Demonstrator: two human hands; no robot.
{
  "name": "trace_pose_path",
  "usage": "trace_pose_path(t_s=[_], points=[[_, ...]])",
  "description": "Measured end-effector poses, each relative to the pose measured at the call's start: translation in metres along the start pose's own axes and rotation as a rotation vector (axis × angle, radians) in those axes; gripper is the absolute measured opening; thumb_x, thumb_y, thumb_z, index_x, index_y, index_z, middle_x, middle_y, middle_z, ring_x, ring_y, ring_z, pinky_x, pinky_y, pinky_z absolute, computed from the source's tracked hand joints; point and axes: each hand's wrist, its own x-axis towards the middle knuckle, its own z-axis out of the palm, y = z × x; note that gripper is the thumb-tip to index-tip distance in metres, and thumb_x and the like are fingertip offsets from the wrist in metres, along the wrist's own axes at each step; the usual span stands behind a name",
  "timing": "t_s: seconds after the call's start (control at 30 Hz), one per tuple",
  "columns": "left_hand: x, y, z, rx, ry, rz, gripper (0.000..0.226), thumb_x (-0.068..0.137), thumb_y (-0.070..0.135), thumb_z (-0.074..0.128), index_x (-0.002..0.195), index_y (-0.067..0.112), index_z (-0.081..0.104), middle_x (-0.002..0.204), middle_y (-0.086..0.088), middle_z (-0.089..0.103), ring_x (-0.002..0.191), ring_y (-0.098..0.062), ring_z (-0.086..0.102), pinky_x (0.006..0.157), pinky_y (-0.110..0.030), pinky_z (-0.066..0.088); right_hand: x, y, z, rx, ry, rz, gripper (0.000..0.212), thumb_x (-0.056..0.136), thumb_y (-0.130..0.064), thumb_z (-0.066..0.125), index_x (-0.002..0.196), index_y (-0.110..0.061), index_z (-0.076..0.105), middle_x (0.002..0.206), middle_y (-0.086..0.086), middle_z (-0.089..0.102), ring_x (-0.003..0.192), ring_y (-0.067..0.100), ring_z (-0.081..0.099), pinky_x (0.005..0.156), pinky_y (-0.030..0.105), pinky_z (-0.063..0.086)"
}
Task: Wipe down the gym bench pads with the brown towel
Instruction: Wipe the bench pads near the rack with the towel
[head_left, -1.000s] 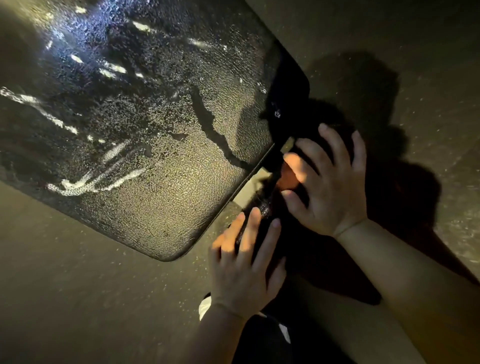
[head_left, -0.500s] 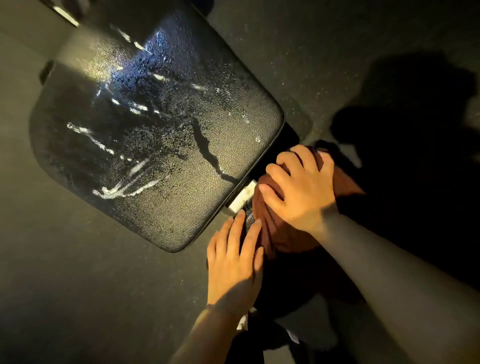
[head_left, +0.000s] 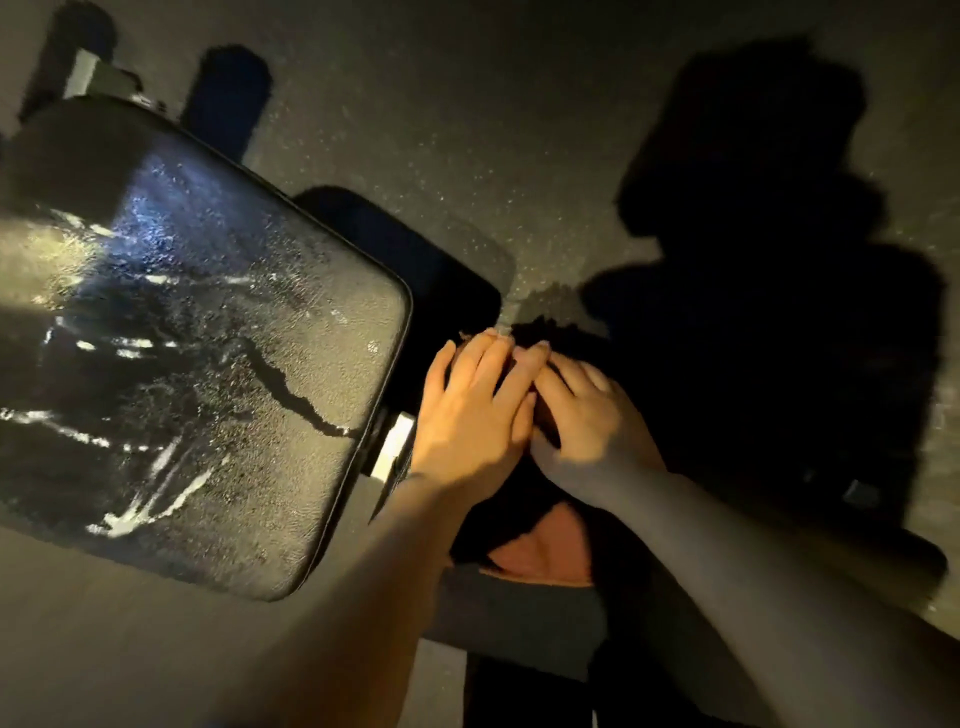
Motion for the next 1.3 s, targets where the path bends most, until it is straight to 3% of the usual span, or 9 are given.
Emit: trace_pose_path(t_s=[0.1,0.27,0.37,0.5,0.67,0.9,1.07,1.2,1.3], points=[[0.01,-0.015,0.003,0.077,-0.038,0.098,0.051,0.094,0.036,0.043,0.137,0.013,0.055,0.126,-0.011,0.061,0.125,-0.033,0.049,0.112,-0.044,0.024,-0.003,0.0,-0.004,0.043,-0.024,0.137,0.073,0.09,-0.043,0.055,0.154,-0.031,0.021,0.158,-0.008,0.029,0.145,0.015,0.023,0.119,0.04,0.014],[0.01,-0.018,0.009,0.07,-0.01,0.112,0.05,0.095,0.038,0.042,0.131,0.009,0.061,0.126,-0.016,0.062,0.121,-0.032,0.043,0.107,-0.054,0.039,-0.013,-0.009,0.009,0.087,-0.056,0.318,0.07,0.089,-0.058,0.023,0.154,-0.043,0.002,0.163,-0.014,0.009,0.149,0.006,-0.006,0.12,0.052,-0.007],[0.01,-0.021,0.007,0.116,0.012,0.157,0.049,0.093,0.04,0.043,0.128,0.012,0.064,0.124,-0.013,0.064,0.12,-0.031,0.045,0.108,-0.05,0.029,-0.012,-0.012,0.007,0.14,-0.01,0.36,0.073,0.082,-0.06,0.008,0.153,-0.044,0.014,0.162,-0.012,0.012,0.15,0.008,-0.004,0.121,0.048,-0.003],[0.01,-0.023,0.009,0.138,0.024,0.179,0.049,0.092,0.042,0.044,0.13,0.016,0.062,0.124,-0.011,0.063,0.12,-0.031,0.047,0.102,-0.049,0.031,-0.027,-0.007,0.004,0.141,0.07,0.484,0.059,0.094,-0.053,0.024,0.15,-0.037,0.031,0.158,-0.006,0.025,0.147,0.016,0.018,0.118,0.039,0.015],[0.011,-0.025,0.01,0.154,0.017,0.2,0.048,0.091,0.044,0.043,0.133,0.021,0.05,0.123,-0.011,0.062,0.119,-0.03,0.047,0.098,-0.049,0.033,-0.057,0.023,0.002,0.166,0.131,0.545,0.049,0.096,-0.031,0.05,0.145,-0.032,0.046,0.142,0.0,0.048,0.131,0.024,0.043,0.102,0.043,0.039],[0.013,-0.022,0.007,0.141,0.016,0.19,0.047,0.091,0.042,0.043,0.13,0.018,0.053,0.121,-0.013,0.061,0.118,-0.031,0.046,0.096,-0.049,0.033,-0.037,0.053,-0.022,0.064,-0.046,0.45,0.052,0.095,-0.012,0.053,0.142,-0.033,0.046,0.135,-0.007,0.049,0.123,0.019,0.043,0.101,0.035,0.032],[0.012,-0.021,0.006,0.135,-0.026,0.173,0.047,0.091,0.042,0.043,0.13,0.018,0.052,0.123,-0.013,0.061,0.119,-0.032,0.044,0.1,-0.05,0.033,-0.045,0.031,-0.018,0.124,0.224,0.609,0.065,0.09,-0.011,0.058,0.149,-0.028,0.036,0.152,-0.001,0.032,0.139,0.023,0.032,0.112,0.041,0.03],[0.014,-0.019,0.003,0.127,-0.12,0.144,0.056,0.091,0.049,0.041,0.132,0.014,0.056,0.125,-0.016,0.06,0.121,-0.036,0.041,0.098,-0.053,0.043,-0.04,0.008,-0.006,0.199,-0.118,0.484,0.08,0.096,-0.021,0.051,0.156,-0.035,-0.001,0.164,-0.001,-0.003,0.151,0.021,-0.004,0.124,0.041,0.007],[0.014,-0.019,-0.001,0.18,-0.198,0.168,0.065,0.092,0.058,0.037,0.139,0.015,0.051,0.128,-0.019,0.057,0.122,-0.039,0.038,0.097,-0.058,0.046,-0.037,0.012,-0.019,0.19,-0.229,0.465,0.082,0.098,-0.024,0.051,0.155,-0.036,-0.007,0.164,0.0,-0.008,0.151,0.025,-0.008,0.124,0.044,0.006]])
